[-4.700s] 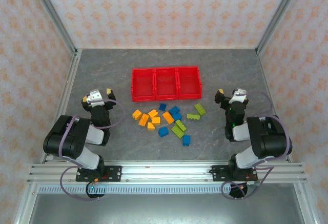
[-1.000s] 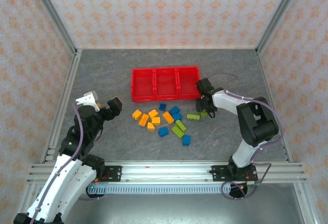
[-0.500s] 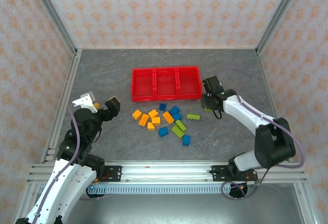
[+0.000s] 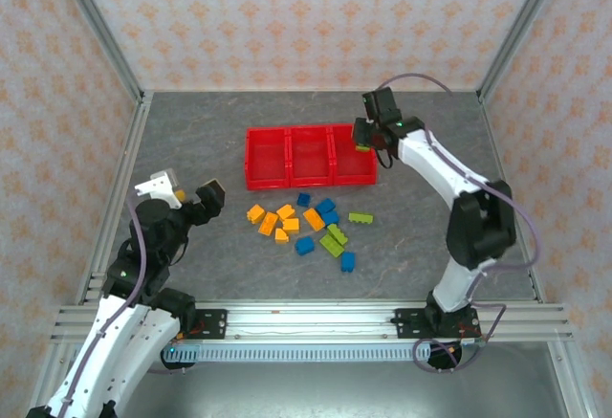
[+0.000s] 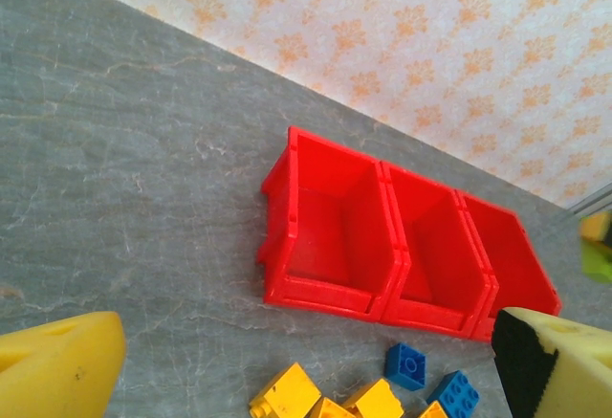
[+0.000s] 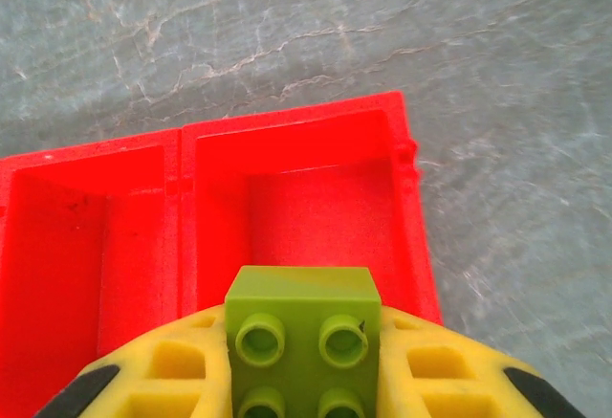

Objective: Sort the legos into containers by color
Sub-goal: Place the lego in the container.

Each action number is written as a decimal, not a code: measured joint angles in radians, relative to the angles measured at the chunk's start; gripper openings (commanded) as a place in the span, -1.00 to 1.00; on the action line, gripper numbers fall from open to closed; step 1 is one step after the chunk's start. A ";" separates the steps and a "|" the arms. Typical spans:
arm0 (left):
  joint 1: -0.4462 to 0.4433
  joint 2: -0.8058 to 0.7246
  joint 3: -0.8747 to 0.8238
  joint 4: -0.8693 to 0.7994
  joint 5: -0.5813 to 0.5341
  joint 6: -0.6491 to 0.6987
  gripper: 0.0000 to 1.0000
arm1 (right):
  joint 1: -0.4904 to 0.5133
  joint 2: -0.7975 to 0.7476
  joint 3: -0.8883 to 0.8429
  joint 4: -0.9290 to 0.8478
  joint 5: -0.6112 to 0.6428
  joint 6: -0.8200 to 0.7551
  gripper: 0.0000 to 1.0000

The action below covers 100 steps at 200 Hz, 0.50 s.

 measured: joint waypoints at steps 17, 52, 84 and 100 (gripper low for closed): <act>0.000 -0.035 0.000 -0.010 -0.013 0.001 0.99 | 0.000 0.098 0.068 -0.003 -0.023 -0.018 -0.60; 0.000 -0.098 0.000 -0.011 -0.056 0.008 0.99 | 0.000 0.214 0.143 -0.022 -0.039 -0.051 -0.49; 0.000 -0.109 -0.004 -0.010 -0.073 0.018 0.99 | 0.002 0.247 0.156 -0.036 -0.038 -0.060 -0.27; 0.000 -0.110 -0.011 -0.004 -0.072 0.027 0.99 | 0.003 0.249 0.156 -0.039 -0.038 -0.061 -0.13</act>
